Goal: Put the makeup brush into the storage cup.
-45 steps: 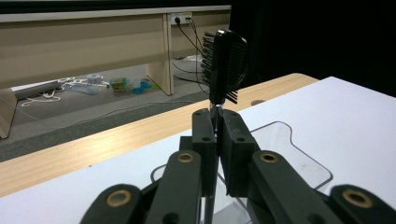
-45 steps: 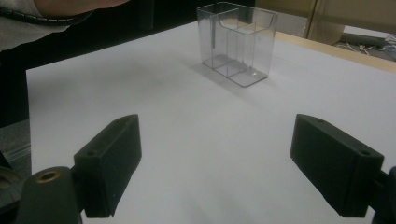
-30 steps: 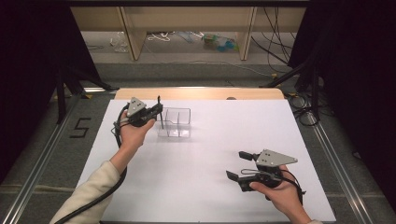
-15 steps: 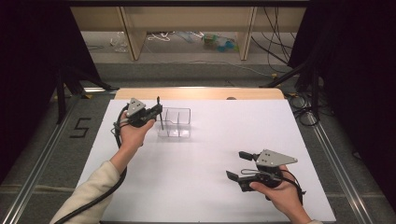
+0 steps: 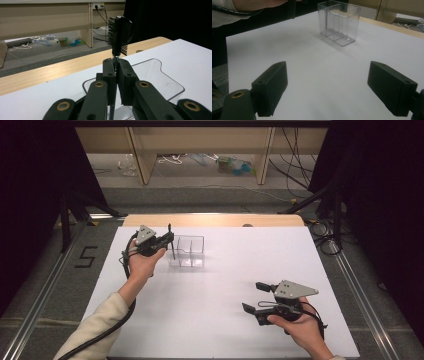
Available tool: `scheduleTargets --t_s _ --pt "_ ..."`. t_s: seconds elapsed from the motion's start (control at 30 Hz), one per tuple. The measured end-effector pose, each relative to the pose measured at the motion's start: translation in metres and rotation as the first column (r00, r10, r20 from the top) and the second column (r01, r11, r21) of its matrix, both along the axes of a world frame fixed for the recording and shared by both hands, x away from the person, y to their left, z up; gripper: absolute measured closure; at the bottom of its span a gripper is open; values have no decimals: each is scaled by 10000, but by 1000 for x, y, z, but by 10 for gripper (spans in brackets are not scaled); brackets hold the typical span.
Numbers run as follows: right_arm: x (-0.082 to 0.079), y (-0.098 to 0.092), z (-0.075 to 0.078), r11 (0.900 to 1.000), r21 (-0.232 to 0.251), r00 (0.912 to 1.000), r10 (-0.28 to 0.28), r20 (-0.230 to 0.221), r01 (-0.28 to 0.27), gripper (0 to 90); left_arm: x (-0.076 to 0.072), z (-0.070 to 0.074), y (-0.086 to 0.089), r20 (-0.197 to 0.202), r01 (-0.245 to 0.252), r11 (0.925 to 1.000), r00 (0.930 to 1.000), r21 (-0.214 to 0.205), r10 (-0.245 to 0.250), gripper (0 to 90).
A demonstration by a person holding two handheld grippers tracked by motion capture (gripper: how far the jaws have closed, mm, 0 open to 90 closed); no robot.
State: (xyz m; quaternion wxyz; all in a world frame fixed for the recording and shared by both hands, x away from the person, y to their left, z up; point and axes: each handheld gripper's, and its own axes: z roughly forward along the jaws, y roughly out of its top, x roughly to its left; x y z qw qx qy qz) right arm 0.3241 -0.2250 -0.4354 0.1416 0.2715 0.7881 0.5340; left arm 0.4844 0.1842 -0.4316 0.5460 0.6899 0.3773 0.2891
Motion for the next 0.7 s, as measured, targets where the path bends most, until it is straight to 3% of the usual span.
scheduleTargets --t_s 0.07,0.1,0.2,0.23,0.33,0.4,0.57,0.7 --pt "0 0 0 10000 -6 10000 10 -5 -10 175 -1 0 1 -105 -1 9999 9999 -157 -1 836" --pt "0 0 0 10000 -19 10000 -3 7 3 175 -1 1 2 -179 38 9995 9998 -329 -44 786" --pt "0 0 0 9999 150 9999 3 108 -5 175 -8 6 2 -1125 66 9956 9935 -933 -172 428" --pt "0 0 0 9998 217 9999 6 143 -9 175 -10 7 3 -1021 100 9963 9946 -849 -187 302" --pt "0 -1 1 9999 84 10000 -59 39 59 174 -14 10 9 -737 74 9987 9972 -502 -111 175" --pt "0 0 0 9999 106 10000 6 20 -7 174 -15 11 14 -566 189 9991 9982 -375 -210 154" --pt "0 0 0 10000 97 10000 10 29 -10 174 -21 7 17 -654 200 9988 9976 -443 -229 125" --pt "0 0 1 10000 87 10000 21 47 -21 174 -23 10 20 -296 282 9990 9991 -342 -292 107"
